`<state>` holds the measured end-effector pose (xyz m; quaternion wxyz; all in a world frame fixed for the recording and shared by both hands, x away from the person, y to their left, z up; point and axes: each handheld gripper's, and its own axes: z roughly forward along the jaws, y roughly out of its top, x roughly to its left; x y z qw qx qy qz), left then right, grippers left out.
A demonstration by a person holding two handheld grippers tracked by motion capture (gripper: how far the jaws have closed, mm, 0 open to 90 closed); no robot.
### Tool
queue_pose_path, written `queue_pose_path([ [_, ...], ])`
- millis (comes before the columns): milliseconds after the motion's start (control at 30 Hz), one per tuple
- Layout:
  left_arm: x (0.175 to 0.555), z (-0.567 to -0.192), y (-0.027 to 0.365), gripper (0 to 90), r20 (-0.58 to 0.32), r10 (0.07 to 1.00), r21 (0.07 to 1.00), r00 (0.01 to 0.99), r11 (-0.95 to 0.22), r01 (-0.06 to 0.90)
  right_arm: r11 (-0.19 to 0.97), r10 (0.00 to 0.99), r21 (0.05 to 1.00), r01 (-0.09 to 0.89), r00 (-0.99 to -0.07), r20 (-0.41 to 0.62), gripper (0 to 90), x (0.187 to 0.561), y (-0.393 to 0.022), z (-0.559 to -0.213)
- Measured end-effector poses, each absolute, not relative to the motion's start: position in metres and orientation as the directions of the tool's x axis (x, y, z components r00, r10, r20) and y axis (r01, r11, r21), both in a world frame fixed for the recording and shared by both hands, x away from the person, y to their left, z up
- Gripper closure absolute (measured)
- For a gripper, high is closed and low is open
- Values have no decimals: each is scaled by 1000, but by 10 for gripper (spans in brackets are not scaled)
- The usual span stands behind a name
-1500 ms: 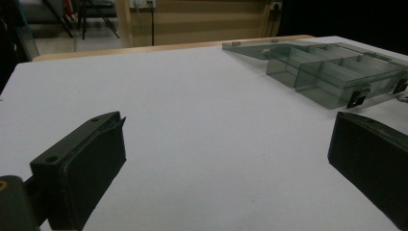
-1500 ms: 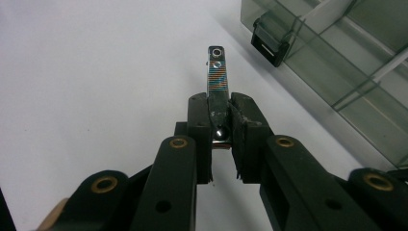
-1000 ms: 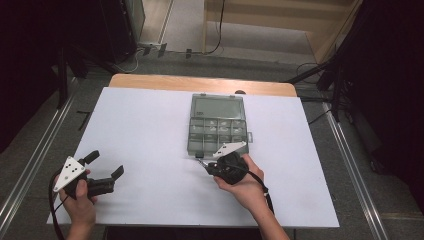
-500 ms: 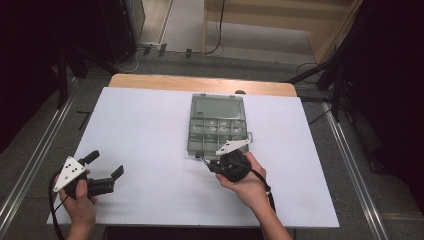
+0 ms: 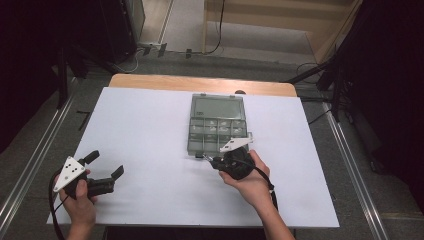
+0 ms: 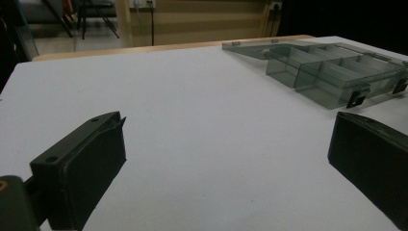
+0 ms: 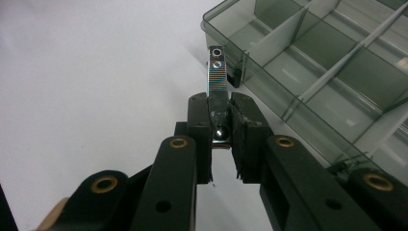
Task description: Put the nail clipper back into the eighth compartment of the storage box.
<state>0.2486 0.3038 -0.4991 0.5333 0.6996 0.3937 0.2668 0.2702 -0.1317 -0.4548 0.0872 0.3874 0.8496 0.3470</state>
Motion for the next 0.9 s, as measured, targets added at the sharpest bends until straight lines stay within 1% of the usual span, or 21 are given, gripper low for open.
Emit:
queue_pose_path([
  [900,249,-499,304,0,-49,836,956,546,-119,267,414,756,676,610,-644,118,813,277,-149,-450],
])
